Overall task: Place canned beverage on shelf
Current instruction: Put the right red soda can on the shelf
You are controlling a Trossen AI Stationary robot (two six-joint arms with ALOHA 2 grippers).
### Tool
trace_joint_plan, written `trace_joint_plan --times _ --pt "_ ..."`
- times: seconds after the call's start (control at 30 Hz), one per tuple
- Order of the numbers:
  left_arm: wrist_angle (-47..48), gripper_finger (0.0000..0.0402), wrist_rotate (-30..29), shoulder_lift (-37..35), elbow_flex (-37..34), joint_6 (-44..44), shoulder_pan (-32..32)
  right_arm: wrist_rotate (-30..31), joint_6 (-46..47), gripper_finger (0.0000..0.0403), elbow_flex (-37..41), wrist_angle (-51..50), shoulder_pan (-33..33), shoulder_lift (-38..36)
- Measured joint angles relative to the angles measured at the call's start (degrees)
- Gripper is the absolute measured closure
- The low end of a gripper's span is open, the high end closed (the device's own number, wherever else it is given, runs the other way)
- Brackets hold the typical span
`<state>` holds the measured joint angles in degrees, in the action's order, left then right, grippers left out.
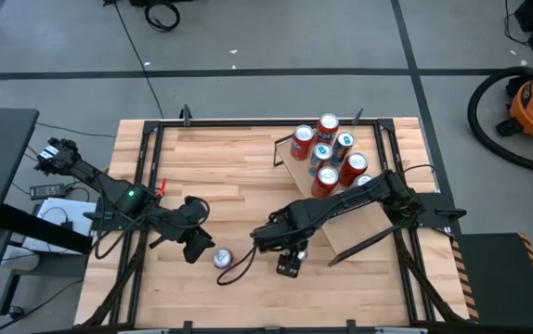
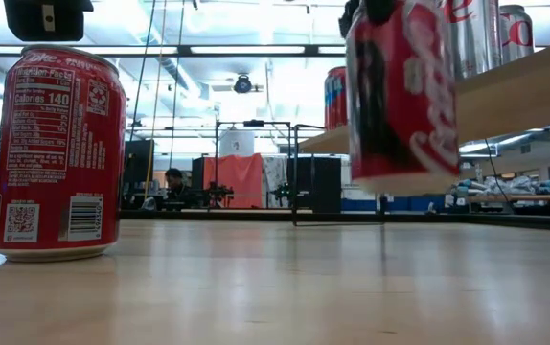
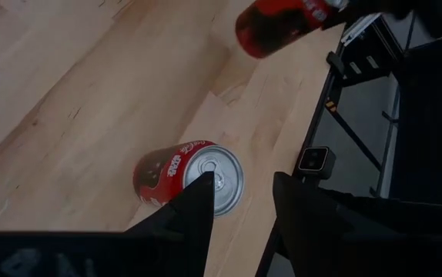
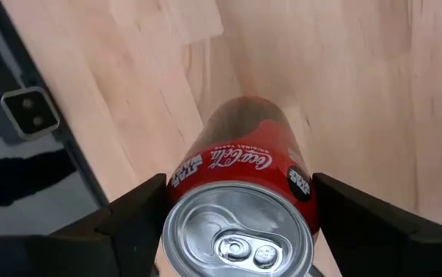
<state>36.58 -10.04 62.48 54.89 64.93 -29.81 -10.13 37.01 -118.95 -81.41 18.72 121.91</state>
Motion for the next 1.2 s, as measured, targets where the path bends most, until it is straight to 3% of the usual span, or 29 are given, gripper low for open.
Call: trace_joint_plan --times 0.37,0.63,1.2 --pt "-0.01 0.0258 0.0 0.0 0.0 -0.01 0.0 -0.05 -2.82 0.0097 -11.28 -8.65 0.21 -0.43" --pt "0.02 0.0258 0.02 0.0 0.0 -0.33 -0.02 2.66 -5.07 0.0097 -12.17 -8.64 1.04 -5.98" --pt "0.01 0.0258 0.02 0.0 0.0 -0.96 -0.01 3.06 -0.74 0.0096 3.32 -8.55 1.1 -22.88"
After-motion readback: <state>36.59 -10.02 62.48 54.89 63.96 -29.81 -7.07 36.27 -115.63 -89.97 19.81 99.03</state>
